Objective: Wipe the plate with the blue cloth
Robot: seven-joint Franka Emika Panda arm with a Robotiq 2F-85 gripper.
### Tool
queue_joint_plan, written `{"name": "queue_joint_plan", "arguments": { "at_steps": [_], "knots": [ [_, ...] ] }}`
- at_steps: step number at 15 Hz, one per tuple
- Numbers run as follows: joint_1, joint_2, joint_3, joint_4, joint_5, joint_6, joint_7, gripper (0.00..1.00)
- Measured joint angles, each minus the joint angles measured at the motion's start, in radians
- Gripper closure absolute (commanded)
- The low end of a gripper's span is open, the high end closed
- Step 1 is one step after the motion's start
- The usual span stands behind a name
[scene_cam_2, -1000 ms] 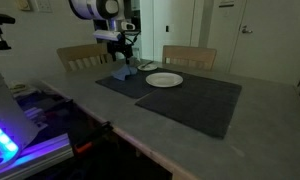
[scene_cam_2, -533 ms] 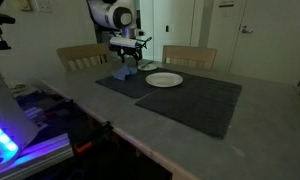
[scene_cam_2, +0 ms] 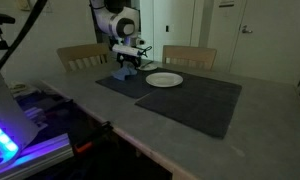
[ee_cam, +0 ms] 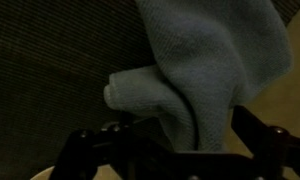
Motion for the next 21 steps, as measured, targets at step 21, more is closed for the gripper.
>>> {"name": "queue_joint_plan", "arguments": {
  "at_steps": [21],
  "knots": [
    [0.002,-0.041,-0.021,0.044,-0.058,-0.165,-0.013,0.00]
  ]
}}
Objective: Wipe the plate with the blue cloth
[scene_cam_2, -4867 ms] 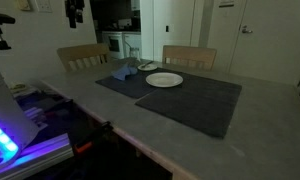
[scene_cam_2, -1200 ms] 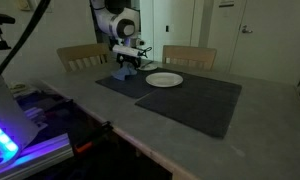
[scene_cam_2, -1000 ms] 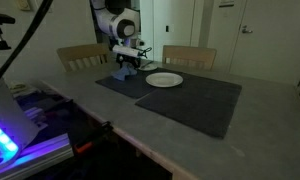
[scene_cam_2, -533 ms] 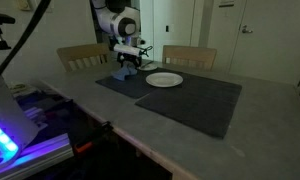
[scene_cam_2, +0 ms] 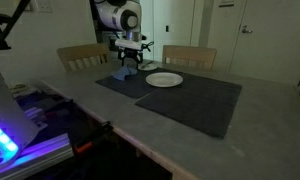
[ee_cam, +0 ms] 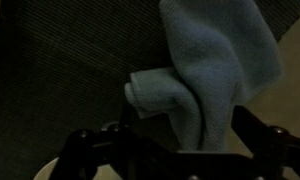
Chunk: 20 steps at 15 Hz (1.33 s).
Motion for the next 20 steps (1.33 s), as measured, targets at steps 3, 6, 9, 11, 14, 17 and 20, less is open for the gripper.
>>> {"name": "queue_joint_plan", "arguments": {
  "at_steps": [3,6,9,11,14,17,20],
  "knots": [
    [0.014,0.000,0.000,-0.005,0.001,-0.037,0.000,0.00],
    [0.029,0.001,0.000,-0.013,0.001,-0.058,0.003,0.00],
    [0.038,0.001,-0.003,-0.014,0.001,-0.071,0.007,0.29],
    [0.040,0.001,-0.007,-0.014,0.001,-0.071,0.009,0.39],
    [0.041,0.001,-0.012,-0.014,0.001,-0.071,0.010,0.58],
    [0.041,0.001,-0.018,-0.014,0.001,-0.072,0.010,0.81],
    [0.042,0.000,-0.024,-0.013,0.000,-0.077,0.016,0.98]
  ]
}}
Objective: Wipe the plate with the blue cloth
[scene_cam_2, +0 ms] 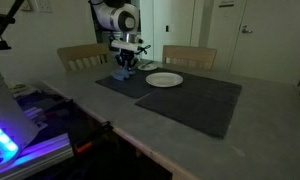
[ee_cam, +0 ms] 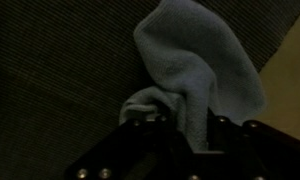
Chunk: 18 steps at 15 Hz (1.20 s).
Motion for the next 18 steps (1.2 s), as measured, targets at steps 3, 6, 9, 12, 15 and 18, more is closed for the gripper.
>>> {"name": "queue_joint_plan", "arguments": {
  "at_steps": [3,6,9,12,15,18],
  "knots": [
    [0.011,-0.009,-0.020,0.011,-0.014,-0.046,0.027,0.97],
    [0.028,-0.036,-0.051,0.024,-0.047,-0.106,0.054,0.97],
    [0.041,-0.070,-0.082,0.038,-0.088,-0.160,0.073,0.97],
    [0.045,-0.100,-0.116,0.049,-0.122,-0.196,0.087,0.97],
    [0.045,-0.120,-0.152,0.060,-0.156,-0.200,0.105,0.97],
    [0.045,-0.134,-0.190,0.065,-0.206,-0.189,0.120,0.97]
  ]
}}
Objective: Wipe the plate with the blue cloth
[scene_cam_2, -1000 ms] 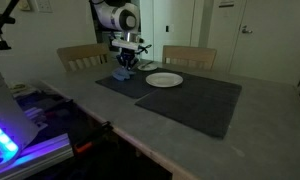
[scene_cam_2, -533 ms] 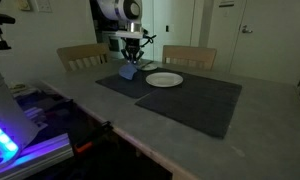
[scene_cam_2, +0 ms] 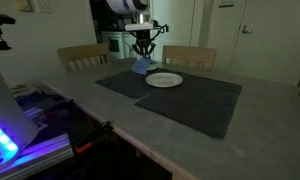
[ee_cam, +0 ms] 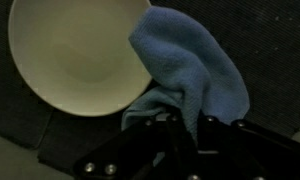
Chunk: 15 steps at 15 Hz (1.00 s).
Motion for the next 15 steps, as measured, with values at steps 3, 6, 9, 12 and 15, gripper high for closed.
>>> {"name": "queue_joint_plan", "arguments": {
  "at_steps": [3,6,9,12,15],
  "knots": [
    [-0.003,-0.015,-0.039,0.000,-0.034,0.018,0.002,0.97],
    [-0.011,-0.025,-0.079,0.000,-0.060,0.035,0.011,0.97],
    [-0.028,-0.025,-0.121,-0.019,-0.102,0.115,0.017,0.97],
    [-0.047,-0.025,-0.159,-0.056,-0.120,0.199,0.040,0.97],
    [-0.055,-0.025,-0.185,-0.100,-0.129,0.247,0.077,0.97]
  ]
}}
